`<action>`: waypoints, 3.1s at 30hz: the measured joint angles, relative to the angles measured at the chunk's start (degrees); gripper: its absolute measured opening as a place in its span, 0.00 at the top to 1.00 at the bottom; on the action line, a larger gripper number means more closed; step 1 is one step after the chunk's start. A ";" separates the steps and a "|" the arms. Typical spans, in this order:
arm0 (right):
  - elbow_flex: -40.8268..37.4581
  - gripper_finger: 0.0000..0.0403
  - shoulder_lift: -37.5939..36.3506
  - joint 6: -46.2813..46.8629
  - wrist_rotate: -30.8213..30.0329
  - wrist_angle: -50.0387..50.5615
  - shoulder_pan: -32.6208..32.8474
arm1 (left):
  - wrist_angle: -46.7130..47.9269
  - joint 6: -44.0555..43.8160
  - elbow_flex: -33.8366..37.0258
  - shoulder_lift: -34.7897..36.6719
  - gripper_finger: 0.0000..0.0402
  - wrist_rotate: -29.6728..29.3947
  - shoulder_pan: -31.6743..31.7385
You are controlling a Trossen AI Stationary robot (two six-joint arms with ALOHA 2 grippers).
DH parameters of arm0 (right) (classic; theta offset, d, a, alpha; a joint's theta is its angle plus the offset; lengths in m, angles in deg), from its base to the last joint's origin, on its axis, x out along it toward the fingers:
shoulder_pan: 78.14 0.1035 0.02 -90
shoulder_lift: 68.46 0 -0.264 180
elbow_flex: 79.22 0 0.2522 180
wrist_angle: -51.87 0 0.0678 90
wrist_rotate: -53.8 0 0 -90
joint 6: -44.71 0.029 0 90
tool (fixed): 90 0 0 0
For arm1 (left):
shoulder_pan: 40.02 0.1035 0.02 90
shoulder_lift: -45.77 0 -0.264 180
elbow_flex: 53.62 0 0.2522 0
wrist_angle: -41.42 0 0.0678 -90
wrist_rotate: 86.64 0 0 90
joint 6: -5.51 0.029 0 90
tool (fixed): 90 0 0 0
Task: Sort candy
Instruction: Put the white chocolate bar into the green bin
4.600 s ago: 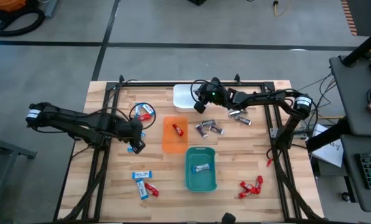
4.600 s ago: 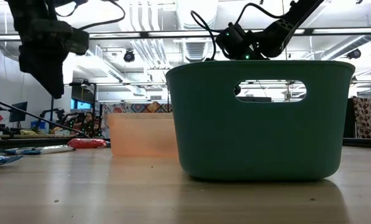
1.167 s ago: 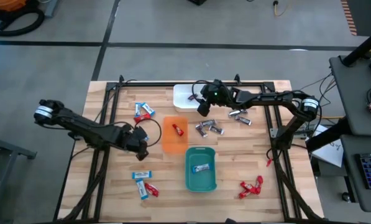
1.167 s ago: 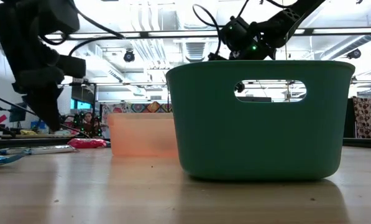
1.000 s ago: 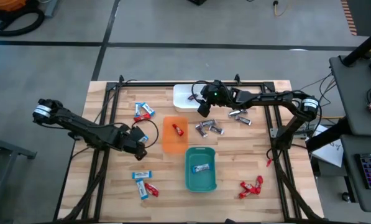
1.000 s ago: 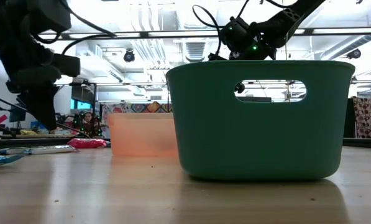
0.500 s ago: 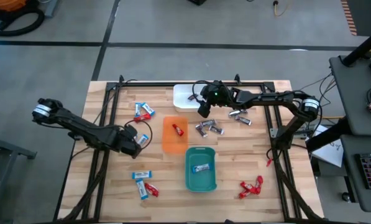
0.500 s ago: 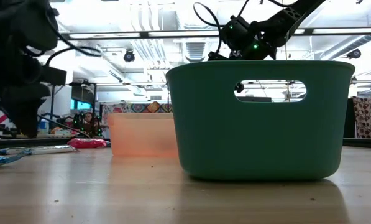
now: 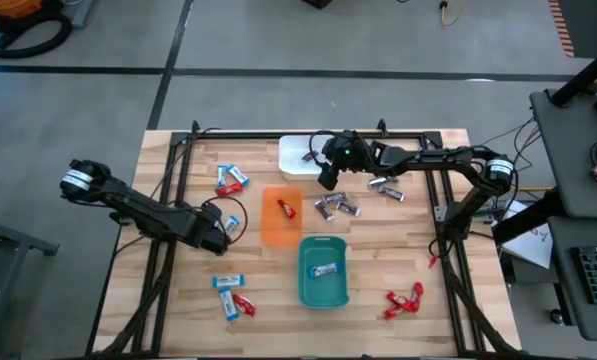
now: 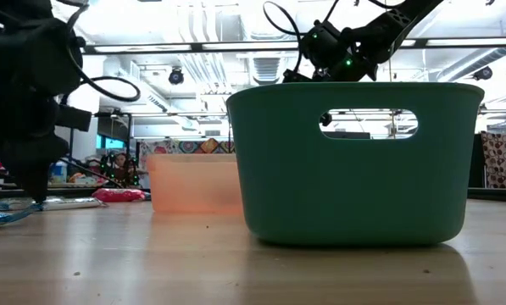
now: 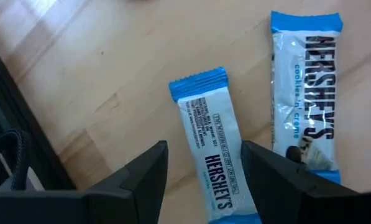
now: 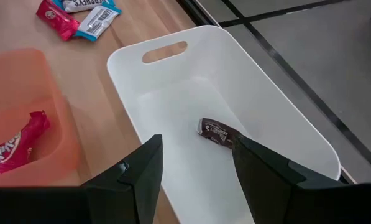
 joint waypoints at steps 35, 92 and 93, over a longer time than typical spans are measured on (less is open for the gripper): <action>0.00 0.54 -0.20 0.50 1.27 0.26 1.01 | -3.41 5.17 -2.63 0.71 0.92 -0.78 -0.04; 0.00 0.54 -0.20 -1.62 4.33 0.61 1.64 | -13.43 -4.57 11.29 4.52 0.62 -21.73 -20.41; 0.00 0.54 -0.20 -1.65 4.33 0.61 1.64 | -14.33 -5.21 12.18 4.59 0.62 -21.74 -20.46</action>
